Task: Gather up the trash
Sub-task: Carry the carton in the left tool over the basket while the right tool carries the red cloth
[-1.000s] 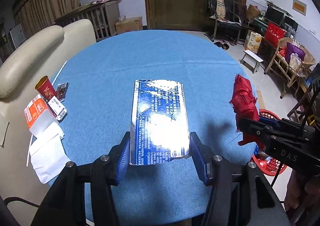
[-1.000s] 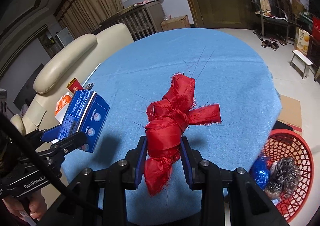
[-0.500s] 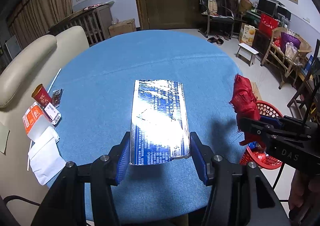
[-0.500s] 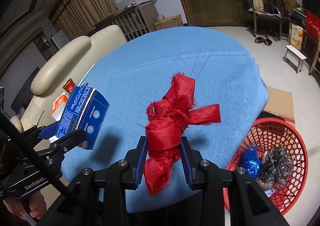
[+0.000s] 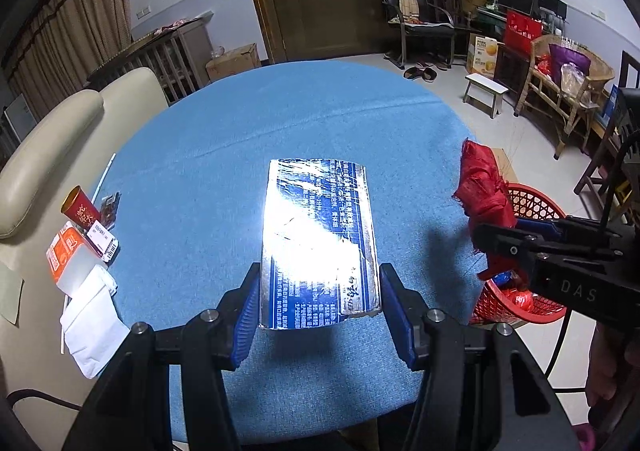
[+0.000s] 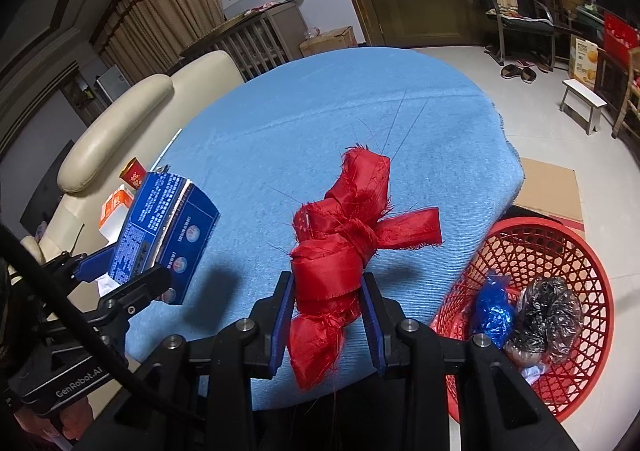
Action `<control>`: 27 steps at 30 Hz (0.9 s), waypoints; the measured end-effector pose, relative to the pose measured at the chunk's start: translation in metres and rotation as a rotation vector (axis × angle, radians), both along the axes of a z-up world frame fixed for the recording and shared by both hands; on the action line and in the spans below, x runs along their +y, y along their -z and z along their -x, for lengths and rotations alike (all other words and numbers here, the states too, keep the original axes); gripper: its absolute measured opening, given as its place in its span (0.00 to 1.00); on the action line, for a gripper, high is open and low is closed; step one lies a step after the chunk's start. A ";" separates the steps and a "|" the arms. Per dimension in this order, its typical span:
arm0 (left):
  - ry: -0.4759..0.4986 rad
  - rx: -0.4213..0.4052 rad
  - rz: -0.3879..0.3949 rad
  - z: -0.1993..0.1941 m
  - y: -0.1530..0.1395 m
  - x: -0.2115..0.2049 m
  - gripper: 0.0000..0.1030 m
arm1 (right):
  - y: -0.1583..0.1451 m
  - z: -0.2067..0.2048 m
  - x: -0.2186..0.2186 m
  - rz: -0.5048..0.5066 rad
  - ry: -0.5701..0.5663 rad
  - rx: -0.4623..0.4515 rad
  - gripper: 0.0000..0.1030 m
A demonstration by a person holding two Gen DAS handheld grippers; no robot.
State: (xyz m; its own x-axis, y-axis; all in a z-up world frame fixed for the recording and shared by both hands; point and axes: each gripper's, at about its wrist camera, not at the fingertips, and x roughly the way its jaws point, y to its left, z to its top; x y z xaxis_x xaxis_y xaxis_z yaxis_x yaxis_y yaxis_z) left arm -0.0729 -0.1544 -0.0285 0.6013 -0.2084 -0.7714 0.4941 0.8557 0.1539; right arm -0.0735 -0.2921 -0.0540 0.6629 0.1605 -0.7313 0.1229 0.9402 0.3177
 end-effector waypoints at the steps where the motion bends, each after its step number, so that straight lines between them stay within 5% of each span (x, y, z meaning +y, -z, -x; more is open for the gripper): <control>1: 0.001 -0.001 -0.001 0.001 -0.001 0.000 0.56 | 0.000 0.000 -0.001 0.000 0.003 -0.001 0.34; 27: 0.113 0.002 -0.013 0.000 -0.010 -0.006 0.56 | 0.001 0.025 -0.033 -0.014 0.093 0.001 0.34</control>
